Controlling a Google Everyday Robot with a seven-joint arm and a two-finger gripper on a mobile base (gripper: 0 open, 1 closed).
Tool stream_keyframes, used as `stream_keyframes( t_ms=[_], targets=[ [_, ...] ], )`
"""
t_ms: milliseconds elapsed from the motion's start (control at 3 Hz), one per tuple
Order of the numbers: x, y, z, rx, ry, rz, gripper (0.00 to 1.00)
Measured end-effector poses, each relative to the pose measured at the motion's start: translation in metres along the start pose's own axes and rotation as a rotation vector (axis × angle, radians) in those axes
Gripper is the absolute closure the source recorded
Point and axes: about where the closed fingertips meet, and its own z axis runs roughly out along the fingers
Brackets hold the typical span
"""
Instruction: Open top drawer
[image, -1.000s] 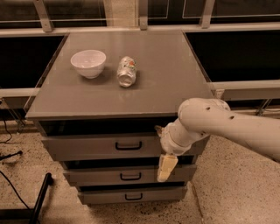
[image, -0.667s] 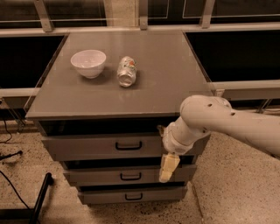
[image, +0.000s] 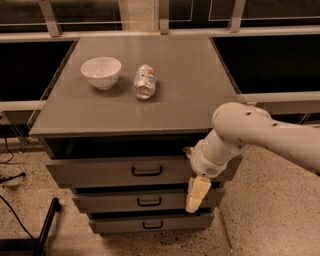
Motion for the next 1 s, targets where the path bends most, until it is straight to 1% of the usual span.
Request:
stream_keyframes(
  t_ms=[333, 667, 1000],
  targets=[
    [-0.005, 0.014, -0.010, -0.036, -0.022, 0.009, 0.00],
    [-0.008, 0.033, -0.019, -0.088, -0.047, 0.022, 0.00],
    [-0.009, 0.043, -0.023, -0.131, -0.054, 0.030, 0.00]
  ],
)
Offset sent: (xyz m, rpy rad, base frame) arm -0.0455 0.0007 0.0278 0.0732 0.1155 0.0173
